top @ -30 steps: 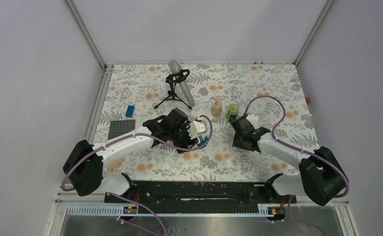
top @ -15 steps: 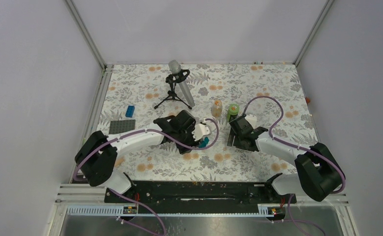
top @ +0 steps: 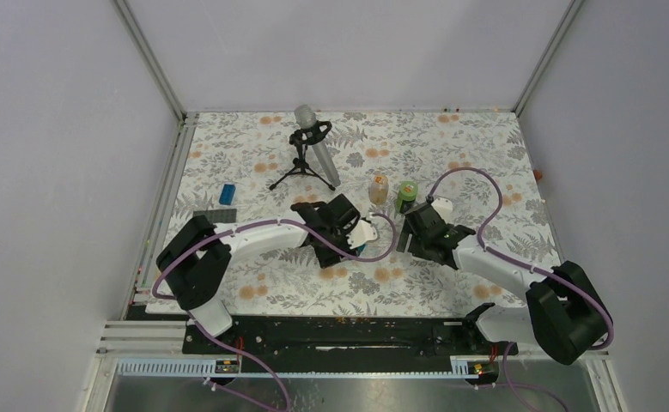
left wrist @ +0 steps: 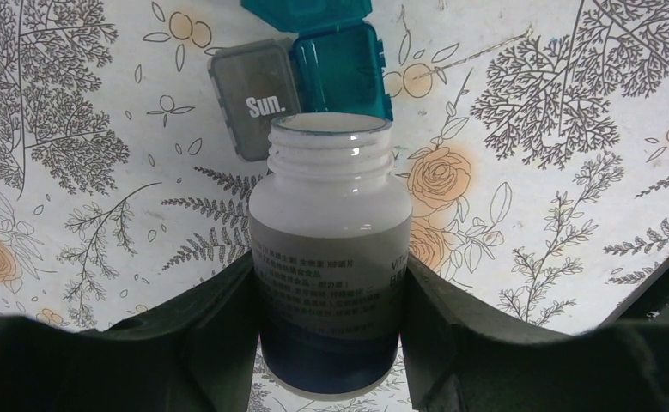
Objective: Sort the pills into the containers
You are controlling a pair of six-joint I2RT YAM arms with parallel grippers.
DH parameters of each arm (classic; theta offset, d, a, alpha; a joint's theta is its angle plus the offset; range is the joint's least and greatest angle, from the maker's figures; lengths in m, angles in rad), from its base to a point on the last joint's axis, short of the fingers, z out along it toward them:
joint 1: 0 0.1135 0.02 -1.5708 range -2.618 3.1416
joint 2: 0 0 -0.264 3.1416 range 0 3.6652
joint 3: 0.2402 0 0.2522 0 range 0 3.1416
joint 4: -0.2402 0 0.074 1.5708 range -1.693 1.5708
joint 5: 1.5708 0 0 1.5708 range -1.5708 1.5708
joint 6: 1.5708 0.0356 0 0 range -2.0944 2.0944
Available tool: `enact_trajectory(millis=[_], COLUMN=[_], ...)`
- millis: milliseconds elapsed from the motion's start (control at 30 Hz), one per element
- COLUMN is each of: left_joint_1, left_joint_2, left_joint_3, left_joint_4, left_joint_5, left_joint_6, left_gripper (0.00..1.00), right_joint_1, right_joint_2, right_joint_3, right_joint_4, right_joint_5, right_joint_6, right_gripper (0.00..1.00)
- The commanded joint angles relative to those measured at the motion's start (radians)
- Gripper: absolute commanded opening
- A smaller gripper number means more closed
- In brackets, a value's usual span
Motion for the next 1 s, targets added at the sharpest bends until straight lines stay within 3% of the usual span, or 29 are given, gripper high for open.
enact_trajectory(millis=[0,700,967], left_joint_1=[-0.032,-0.106,-0.114], left_joint_2=[0.019,0.118,0.106], left_joint_3=[0.063,0.188,0.190], left_joint_4=[-0.028,-0.167,-0.165], left_joint_5=[-0.088,-0.280,-0.267], left_joint_6=[0.020,0.006,0.000], left_gripper=[0.00,0.00,0.00], right_joint_1=[-0.003,-0.005,-0.008], right_joint_2=[-0.020,0.024,0.017], right_joint_3=[-0.025,-0.052,-0.070], right_joint_4=[0.009,0.011,0.024], right_joint_5=[0.044,0.024,0.016], right_joint_6=[0.039,0.068,0.086], right_gripper=[0.82,0.79,0.78])
